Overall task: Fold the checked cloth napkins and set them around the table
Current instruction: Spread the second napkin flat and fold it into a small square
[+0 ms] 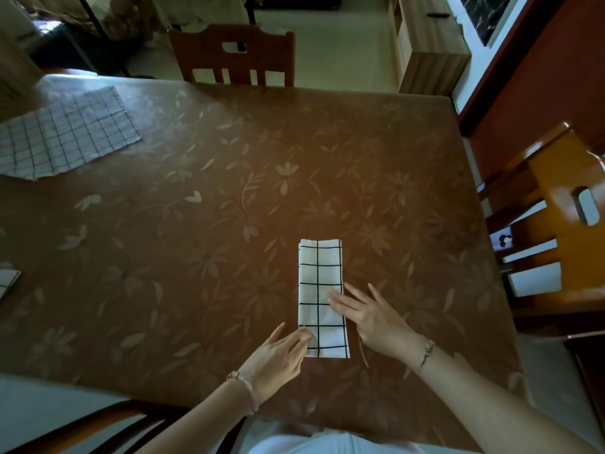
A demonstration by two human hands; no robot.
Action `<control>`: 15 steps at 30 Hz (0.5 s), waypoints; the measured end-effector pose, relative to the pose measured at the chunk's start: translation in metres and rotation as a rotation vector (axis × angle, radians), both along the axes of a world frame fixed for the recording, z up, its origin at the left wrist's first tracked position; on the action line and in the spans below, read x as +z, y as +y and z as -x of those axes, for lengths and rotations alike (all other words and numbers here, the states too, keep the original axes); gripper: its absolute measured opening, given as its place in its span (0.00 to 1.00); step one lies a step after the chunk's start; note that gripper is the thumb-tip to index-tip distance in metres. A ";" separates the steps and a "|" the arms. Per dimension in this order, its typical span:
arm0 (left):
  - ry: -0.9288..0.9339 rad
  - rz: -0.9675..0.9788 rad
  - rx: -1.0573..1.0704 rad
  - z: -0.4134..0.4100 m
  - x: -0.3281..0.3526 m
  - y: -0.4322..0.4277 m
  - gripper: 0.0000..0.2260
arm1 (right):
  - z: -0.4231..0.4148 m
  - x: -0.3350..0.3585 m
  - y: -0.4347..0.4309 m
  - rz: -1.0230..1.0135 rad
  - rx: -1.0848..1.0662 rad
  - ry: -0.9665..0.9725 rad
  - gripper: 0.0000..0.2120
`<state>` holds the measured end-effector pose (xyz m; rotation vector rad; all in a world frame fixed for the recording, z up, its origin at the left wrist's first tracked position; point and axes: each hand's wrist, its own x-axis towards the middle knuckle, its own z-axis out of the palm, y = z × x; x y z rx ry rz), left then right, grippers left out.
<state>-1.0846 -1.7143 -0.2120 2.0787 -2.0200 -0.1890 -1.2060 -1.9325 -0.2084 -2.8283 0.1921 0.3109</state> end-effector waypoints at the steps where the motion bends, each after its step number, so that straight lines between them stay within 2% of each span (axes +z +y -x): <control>1: 0.010 -0.007 0.018 0.001 0.002 0.000 0.15 | 0.002 -0.003 0.000 -0.003 0.004 0.017 0.40; 4: 0.081 -0.055 0.079 0.000 0.009 -0.002 0.14 | 0.003 -0.004 -0.002 0.003 0.012 0.042 0.43; 6: 0.202 -0.096 0.131 -0.004 0.015 -0.004 0.09 | 0.002 -0.001 -0.001 0.015 0.012 0.037 0.43; 8: 0.267 -0.134 0.167 -0.008 0.023 -0.008 0.06 | 0.003 -0.001 0.001 0.009 0.001 -0.041 0.41; 9: 0.260 -0.158 0.171 -0.010 0.026 -0.010 0.08 | 0.004 -0.001 0.002 0.009 -0.008 -0.109 0.41; 12: 0.260 -0.173 0.173 -0.013 0.030 -0.014 0.08 | 0.011 -0.002 0.003 -0.008 -0.034 -0.229 0.35; 15: 0.311 -0.171 0.204 -0.012 0.036 -0.016 0.08 | 0.020 -0.005 0.004 -0.044 -0.033 -0.200 0.29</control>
